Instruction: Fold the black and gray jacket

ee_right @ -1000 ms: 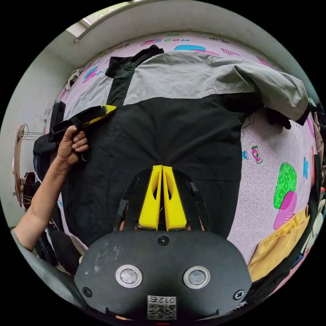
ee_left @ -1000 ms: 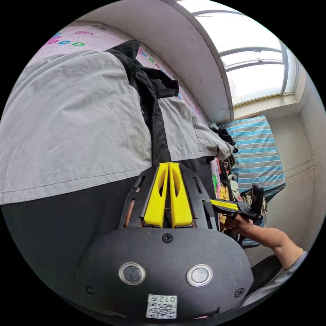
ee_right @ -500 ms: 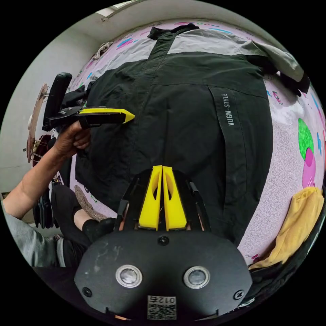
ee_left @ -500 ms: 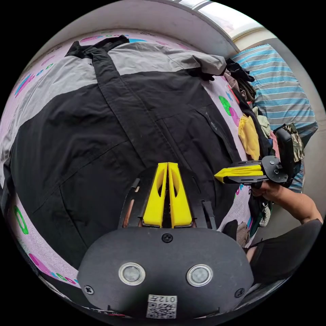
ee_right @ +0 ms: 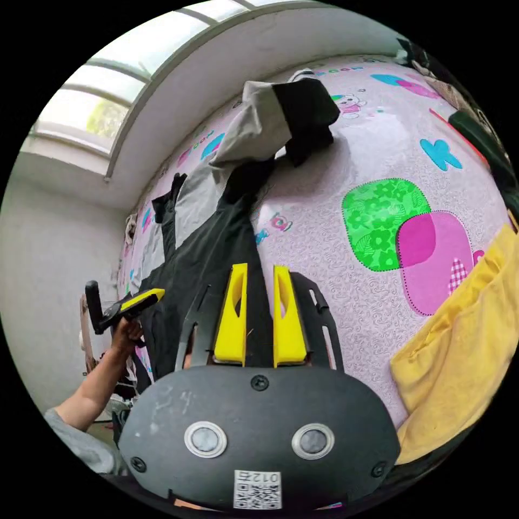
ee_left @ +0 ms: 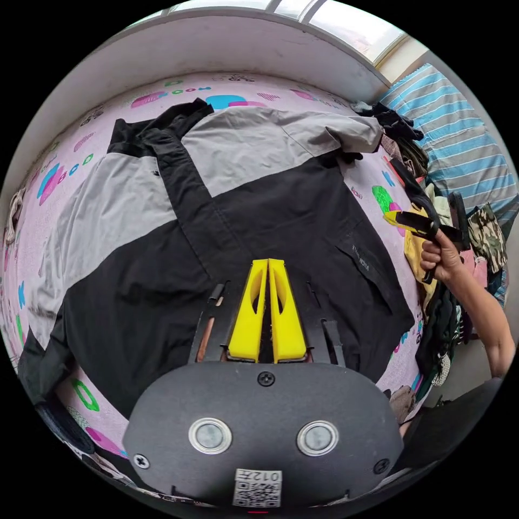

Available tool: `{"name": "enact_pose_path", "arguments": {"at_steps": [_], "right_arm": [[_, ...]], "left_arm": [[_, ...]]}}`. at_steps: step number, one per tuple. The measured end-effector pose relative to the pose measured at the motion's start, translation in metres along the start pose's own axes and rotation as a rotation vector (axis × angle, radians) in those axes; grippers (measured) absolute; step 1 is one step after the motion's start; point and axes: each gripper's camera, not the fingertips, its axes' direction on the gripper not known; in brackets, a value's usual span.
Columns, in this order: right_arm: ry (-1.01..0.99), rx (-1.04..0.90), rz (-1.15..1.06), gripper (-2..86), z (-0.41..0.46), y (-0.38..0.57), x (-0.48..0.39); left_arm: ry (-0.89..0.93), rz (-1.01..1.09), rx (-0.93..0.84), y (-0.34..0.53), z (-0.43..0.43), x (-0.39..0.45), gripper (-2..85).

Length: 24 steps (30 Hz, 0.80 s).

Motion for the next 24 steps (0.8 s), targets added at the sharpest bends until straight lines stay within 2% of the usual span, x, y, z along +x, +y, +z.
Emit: {"name": "enact_pose_path", "arguments": {"at_steps": [2,5,7,13,15,17,18,24], "right_arm": [[0.03,0.079,0.081,9.2,-0.013,-0.04,0.014],[0.222,0.159,0.05,10.7,-0.017,-0.079,-0.005],[0.266,0.176,0.045,10.9,-0.012,-0.103,-0.016],[0.212,0.218,0.029,10.8,0.008,-0.148,-0.058],[0.183,0.25,0.026,8.7,0.008,-0.149,-0.071],[0.035,0.242,-0.024,0.2,0.005,-0.148,-0.09],[0.014,0.25,-0.033,-0.1,0.0,-0.146,-0.096],[0.085,0.354,-0.067,-0.7,-0.097,-0.145,-0.152]], "left_arm": [[-0.012,0.017,-0.011,-0.016,0.005,0.0,0.0],[-0.06,0.054,-0.062,-0.026,0.022,0.007,0.1],[-0.08,0.063,-0.088,-0.023,0.034,0.008,0.1],[-0.009,0.065,0.084,0.013,0.026,-0.004,0.5],[-0.002,0.04,0.111,0.022,0.024,-0.006,0.5],[-0.008,0.036,0.116,0.025,0.022,-0.005,0.6],[-0.01,0.037,0.119,0.027,0.021,-0.005,0.6],[0.015,0.024,0.111,0.033,0.017,-0.012,0.6]]}}
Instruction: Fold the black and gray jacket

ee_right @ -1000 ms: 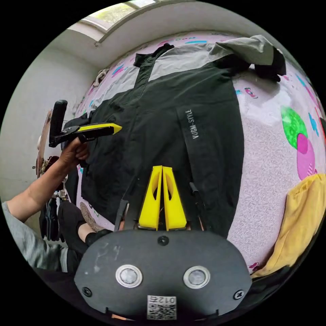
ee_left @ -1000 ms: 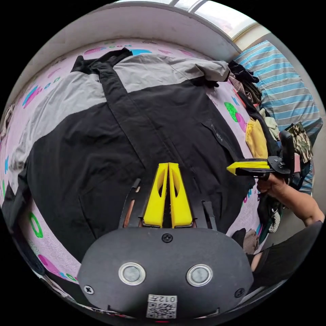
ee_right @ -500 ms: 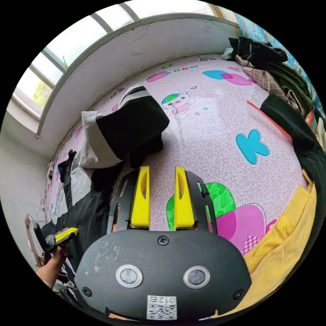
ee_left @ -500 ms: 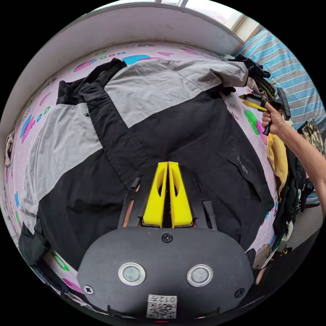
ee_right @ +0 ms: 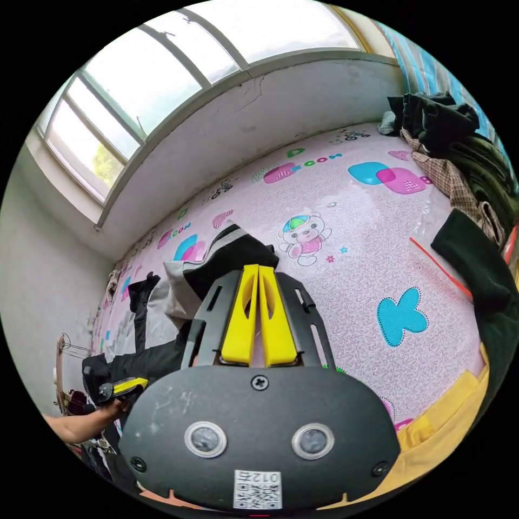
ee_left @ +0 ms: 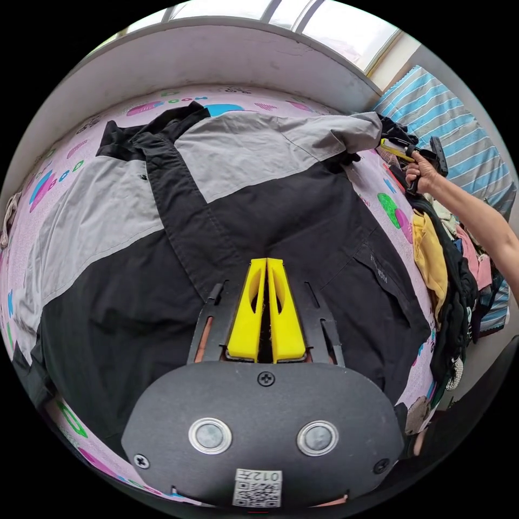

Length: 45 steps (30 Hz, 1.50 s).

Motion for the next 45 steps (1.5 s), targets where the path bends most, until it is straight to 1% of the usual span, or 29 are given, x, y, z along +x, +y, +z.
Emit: {"name": "enact_pose_path", "arguments": {"at_steps": [1,3,5,6,7,8,10,11,14,15,16,18,21,23,24,26,27,29,30,32,34,37,39,40,41,42,43,44,45], "right_arm": [[0.028,0.008,0.011,-0.5,-0.014,-0.003,-0.004],[0.085,-0.059,0.037,0.1,-0.01,0.001,-0.005],[0.114,-0.158,0.066,3.0,0.019,0.026,-0.005],[0.113,-0.178,0.077,4.6,0.028,0.034,-0.006],[0.085,-0.193,0.102,7.9,0.044,0.049,-0.007],[0.007,-0.16,0.136,9.3,0.053,0.06,-0.009],[-0.109,-0.114,0.198,10.5,0.067,0.07,-0.009],[-0.133,-0.111,0.215,10.9,0.079,0.072,-0.013],[-0.131,-0.142,0.201,10.2,0.111,0.072,-0.036],[-0.138,-0.131,0.199,7.7,0.116,0.072,-0.041],[-0.154,-0.119,0.194,2.8,0.123,0.075,-0.051],[-0.097,-0.104,0.186,0.3,0.127,0.08,-0.069],[0.027,-0.071,0.144,-0.6,0.107,0.075,-0.099],[0.162,-0.046,0.094,-0.9,0.066,0.04,-0.118],[0.188,-0.027,0.068,-0.9,0.051,0.029,-0.124],[0.365,0.03,-0.089,-0.9,-0.013,-0.017,-0.158],[0.413,0.022,-0.134,-0.9,-0.025,-0.027,-0.166],[0.582,-0.037,-0.249,-1.0,-0.055,-0.056,-0.192],[0.625,-0.038,-0.274,-1.0,-0.061,-0.058,-0.198],[0.808,-0.023,-0.371,-1.0,-0.073,-0.059,-0.22],[0.905,-0.02,-0.403,-0.9,-0.075,-0.056,-0.223],[1.052,0.082,-0.337,-0.9,-0.084,-0.051,-0.201],[1.078,0.047,-0.251,-0.7,-0.077,-0.046,-0.161],[1.114,0.019,-0.13,-0.5,-0.072,-0.041,-0.126],[1.103,0.065,-0.037,0.0,-0.072,-0.026,-0.098],[1.071,0.108,-0.001,-0.1,-0.074,-0.016,-0.087],[0.95,0.168,0.028,-0.2,-0.07,0.006,-0.069],[0.788,0.184,0.011,-0.4,-0.054,0.027,-0.054],[0.709,0.167,-0.008,-0.5,-0.04,0.037,-0.047]], "left_arm": [[0.001,-0.003,0.001,0.001,0.0,0.0,0.6],[0.001,-0.016,0.011,0.005,-0.002,-0.001,0.7],[0.0,-0.029,0.016,0.007,-0.004,-0.001,0.7],[-0.001,-0.035,0.016,0.008,-0.004,-0.001,0.7],[-0.002,-0.037,0.016,0.009,-0.005,-0.001,0.7],[-0.006,-0.036,0.015,0.009,-0.005,-0.001,0.7],[-0.01,-0.033,0.017,0.01,-0.006,-0.001,0.6],[-0.012,-0.034,0.02,0.011,-0.007,0.0,0.6],[-0.025,-0.037,0.016,0.011,-0.008,0.002,0.5],[-0.037,-0.033,0.015,0.011,-0.009,0.004,0.5],[-0.045,-0.028,0.015,0.011,-0.009,0.005,0.5],[-0.077,0.0,0.013,0.011,-0.009,0.01,0.5],[-0.096,0.034,0.001,0.008,-0.01,0.013,0.5],[-0.118,0.069,-0.05,-0.001,-0.011,0.016,0.5],[-0.136,0.066,-0.097,-0.01,-0.014,0.016,0.5],[-0.182,0.061,-0.08,-0.023,-0.028,0.015,0.5],[-0.181,0.06,-0.035,-0.033,-0.04,0.014,0.5],[-0.149,0.046,-0.001,-0.052,-0.049,0.009,0.5],[-0.125,0.036,-0.011,-0.065,-0.048,0.004,0.5],[-0.11,0.023,-0.018,-0.078,-0.043,0.0,0.5],[-0.124,0.038,-0.027,-0.084,-0.036,0.0,0.5],[-0.159,0.076,-0.066,-0.083,-0.018,0.002,0.5],[-0.136,0.071,-0.102,-0.076,-0.005,0.001,0.5],[-0.124,0.068,-0.108,-0.074,-0.002,0.001,0.5],[-0.102,0.061,-0.112,-0.069,0.001,0.001,0.5],[-0.083,0.056,-0.105,-0.065,0.002,0.001,0.5],[-0.075,0.057,-0.101,-0.063,0.002,0.002,0.5],[-0.067,0.061,-0.099,-0.06,0.003,0.004,0.5],[-0.07,0.062,-0.1,-0.057,0.004,0.006,0.5]]}}
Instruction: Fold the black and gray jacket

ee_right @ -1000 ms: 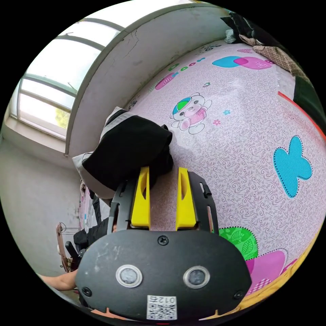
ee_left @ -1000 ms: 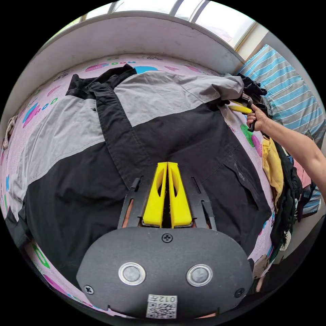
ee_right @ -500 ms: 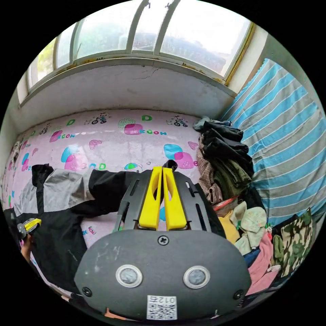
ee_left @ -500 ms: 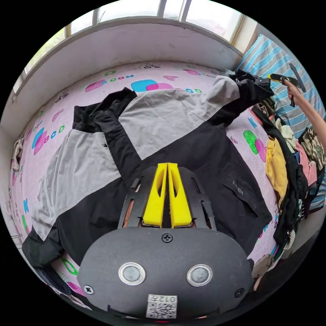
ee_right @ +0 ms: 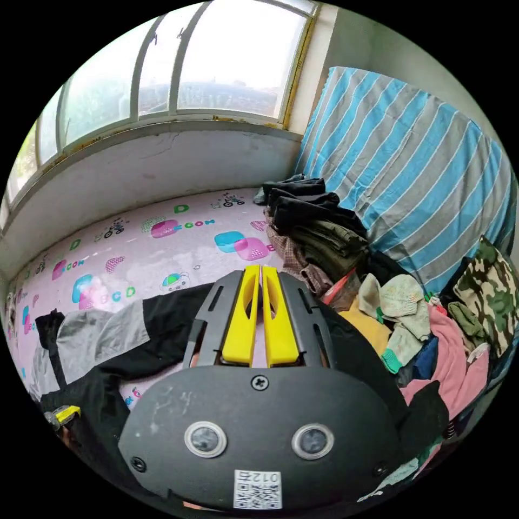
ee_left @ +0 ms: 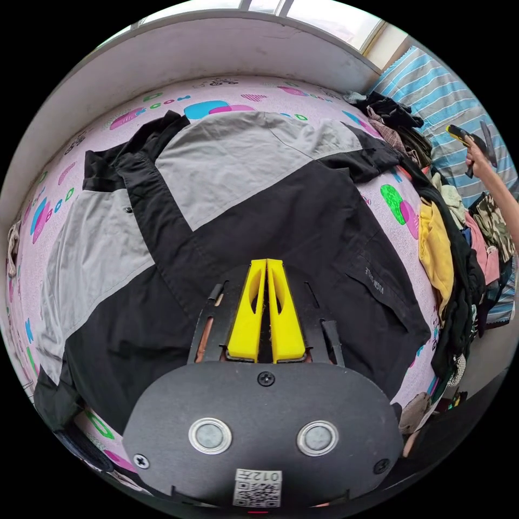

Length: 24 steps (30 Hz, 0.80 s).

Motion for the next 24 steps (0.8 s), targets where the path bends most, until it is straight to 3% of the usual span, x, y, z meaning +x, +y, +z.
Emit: {"name": "enact_pose_path", "arguments": {"at_steps": [2,5,11,14,18,20,24], "right_arm": [[-0.179,-0.097,-0.105,-0.7,0.064,0.052,-0.04],[-0.296,-0.171,-0.256,-0.9,0.128,0.114,-0.112],[-0.349,-0.33,-0.491,-1.0,0.236,0.187,-0.188],[-0.282,-0.395,-0.493,-1.0,0.291,0.198,-0.151],[-0.271,-0.446,-0.292,-1.0,0.332,0.191,-0.071],[-0.423,-0.374,-0.265,-0.9,0.322,0.205,-0.024],[-0.686,-0.429,-0.264,-0.9,0.317,0.278,0.047]], "left_arm": [[-0.006,0.004,-0.002,0.005,0.004,0.003,0.5],[-0.014,-0.014,-0.007,0.016,0.01,0.001,0.5],[-0.012,-0.057,0.008,0.041,0.012,-0.015,0.5],[-0.001,-0.083,0.02,0.054,0.01,-0.024,0.5],[0.025,-0.115,0.038,0.08,-0.002,-0.032,0.5],[0.047,-0.114,0.051,0.099,-0.01,-0.033,0.6],[0.046,-0.122,0.077,0.171,-0.035,-0.04,0.6]]}}
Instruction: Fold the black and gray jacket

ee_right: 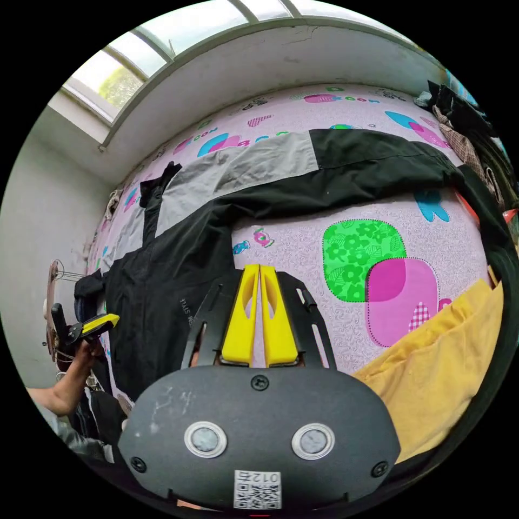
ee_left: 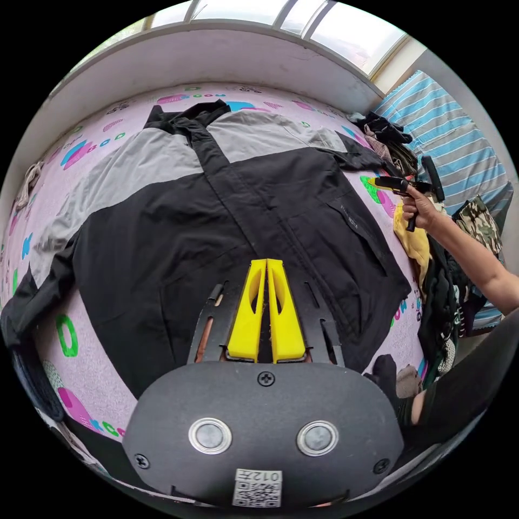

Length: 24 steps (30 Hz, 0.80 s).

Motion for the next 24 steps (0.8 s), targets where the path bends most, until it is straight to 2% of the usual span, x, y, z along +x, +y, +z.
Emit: {"name": "enact_pose_path", "arguments": {"at_steps": [4,6,10,13,15,19,21,24], "right_arm": [[-0.126,0.003,-0.02,-0.8,-0.009,0.112,0.061],[-0.111,-0.047,-0.042,-0.8,0.002,0.144,0.088],[0.096,-0.188,-0.059,-0.8,0.046,0.185,0.167],[0.136,-0.227,-0.051,-0.9,0.07,0.203,0.235],[0.175,-0.224,-0.092,-0.9,0.082,0.211,0.27],[0.281,-0.264,-0.114,-1.0,0.12,0.207,0.344],[0.336,-0.202,-0.129,-1.0,0.128,0.205,0.36],[0.246,-0.074,-0.34,-1.0,0.141,0.215,0.349]], "left_arm": [[-0.031,-0.059,0.001,0.073,-0.022,-0.021,0.6],[-0.064,-0.117,-0.018,0.118,-0.026,-0.036,0.7],[-0.081,-0.228,-0.026,0.169,-0.024,-0.054,0.7],[-0.127,-0.296,-0.046,0.195,-0.016,-0.06,0.7],[-0.13,-0.32,-0.123,0.212,0.003,-0.061,0.7],[-0.106,-0.346,-0.061,0.237,0.009,-0.059,0.7],[-0.072,-0.372,-0.074,0.244,0.013,-0.063,0.7],[-0.08,-0.334,-0.067,0.246,0.011,-0.056,0.6]]}}
